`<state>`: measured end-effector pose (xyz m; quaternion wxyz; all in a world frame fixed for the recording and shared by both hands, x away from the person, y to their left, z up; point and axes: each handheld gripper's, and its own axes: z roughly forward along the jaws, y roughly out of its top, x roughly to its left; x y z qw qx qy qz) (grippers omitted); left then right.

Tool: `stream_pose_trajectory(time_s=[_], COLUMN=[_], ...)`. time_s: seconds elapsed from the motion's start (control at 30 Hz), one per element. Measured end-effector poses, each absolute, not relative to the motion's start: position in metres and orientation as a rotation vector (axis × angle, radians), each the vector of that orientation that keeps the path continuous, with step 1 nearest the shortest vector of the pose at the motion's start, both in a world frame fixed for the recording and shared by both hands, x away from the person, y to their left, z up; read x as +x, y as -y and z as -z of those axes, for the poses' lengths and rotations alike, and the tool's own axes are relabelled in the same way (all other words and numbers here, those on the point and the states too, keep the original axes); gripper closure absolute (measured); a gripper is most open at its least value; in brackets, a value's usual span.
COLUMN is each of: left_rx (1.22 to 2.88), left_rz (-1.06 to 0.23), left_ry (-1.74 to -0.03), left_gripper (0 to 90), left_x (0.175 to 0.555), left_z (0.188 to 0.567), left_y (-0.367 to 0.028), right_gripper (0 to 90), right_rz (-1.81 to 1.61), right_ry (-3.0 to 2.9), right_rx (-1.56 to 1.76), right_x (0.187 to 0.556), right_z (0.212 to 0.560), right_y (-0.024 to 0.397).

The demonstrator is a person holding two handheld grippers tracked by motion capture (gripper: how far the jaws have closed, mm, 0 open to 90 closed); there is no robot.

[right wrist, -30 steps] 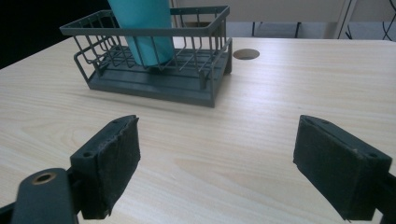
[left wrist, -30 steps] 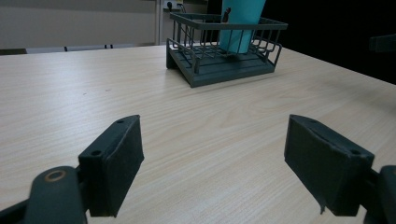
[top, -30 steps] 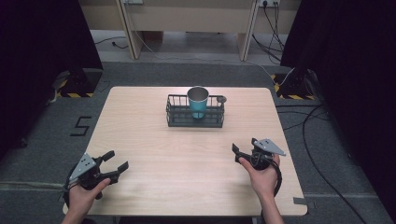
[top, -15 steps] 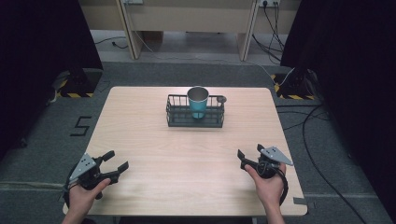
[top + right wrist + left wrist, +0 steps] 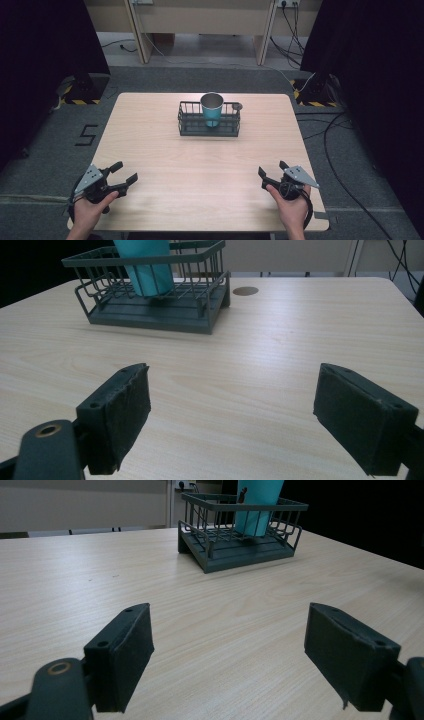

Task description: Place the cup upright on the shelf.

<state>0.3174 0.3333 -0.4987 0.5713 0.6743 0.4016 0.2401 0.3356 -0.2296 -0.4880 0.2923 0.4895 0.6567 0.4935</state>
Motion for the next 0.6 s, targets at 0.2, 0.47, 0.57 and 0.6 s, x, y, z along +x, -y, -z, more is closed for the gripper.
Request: stream_pose_trajectory(time_s=[0.2,0.47,0.57,0.6], left_rx=[1.583,1.581,1.581,1.581], left_rz=[-0.562,-0.56,-0.56,-0.56], left_ry=[-0.936,-0.934,-0.935,-0.935], left_gripper=[18.9,18.9,18.9,18.9], left_x=[0.3174,0.3174,0.3175,0.3176], left_z=[0.4985,0.4984,0.4984,0.4984], left_y=[-0.3326,-0.3327,-0.3327,-0.3327], right_gripper=[16.0,16.0,16.0,16.0], right_rz=[-1.31,-1.307,-1.306,-1.303], right_ry=[-1.729,-1.714,-1.713,-1.712], right_rx=[1.293,1.289,1.292,1.291], right_x=[0.3327,0.3295,0.3287,0.3287], right_z=[0.4923,0.4969,0.4979,0.4982], right_y=[0.2309,0.2321,0.2326,0.2331])
